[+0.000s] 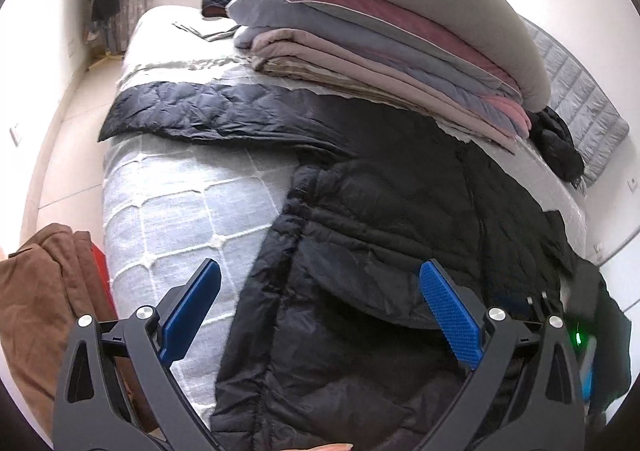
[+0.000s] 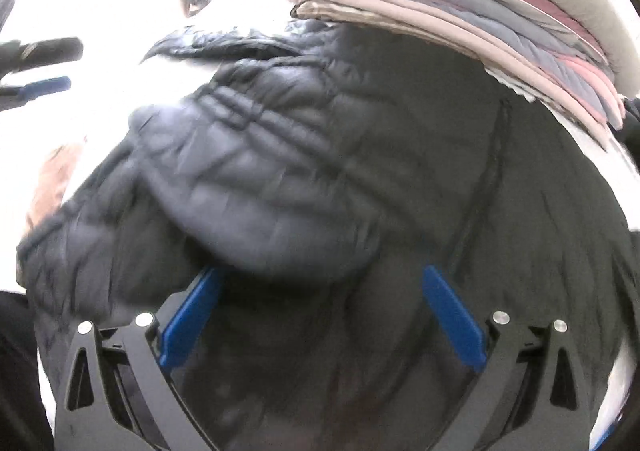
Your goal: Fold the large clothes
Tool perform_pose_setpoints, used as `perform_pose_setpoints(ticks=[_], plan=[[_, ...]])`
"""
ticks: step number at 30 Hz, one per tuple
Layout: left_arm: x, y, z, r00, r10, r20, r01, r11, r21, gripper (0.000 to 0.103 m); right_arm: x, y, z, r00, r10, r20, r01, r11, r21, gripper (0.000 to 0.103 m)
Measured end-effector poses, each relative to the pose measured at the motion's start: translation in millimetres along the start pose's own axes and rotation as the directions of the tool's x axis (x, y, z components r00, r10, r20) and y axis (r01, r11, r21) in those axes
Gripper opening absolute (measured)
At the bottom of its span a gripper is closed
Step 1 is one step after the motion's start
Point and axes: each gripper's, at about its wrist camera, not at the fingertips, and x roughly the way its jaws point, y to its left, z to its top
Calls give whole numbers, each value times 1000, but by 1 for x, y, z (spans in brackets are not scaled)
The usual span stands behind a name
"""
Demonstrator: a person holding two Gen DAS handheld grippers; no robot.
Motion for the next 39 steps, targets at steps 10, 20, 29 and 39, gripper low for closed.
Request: perform_pose_setpoints(ticks=[10,20,29,39], plan=[[23,-82,-23,995,-99,-24,102,978,181,96,-76,-61,-42,954,141,263,-247,869,429,97],[100,-108,-65,964,70,-256,7,957,291,96,-85,-145,-76,969,-237,75,120,707,697,97],[59,-120,-59,993,46,-109,-12,956,294,96,-108,-186,-103,948,-163,273,-140,554,820,97],[49,-146,-75,993,29,-116,17,923,384,96,-177,-331,-204,845,-456,280,-190,234,954,97]])
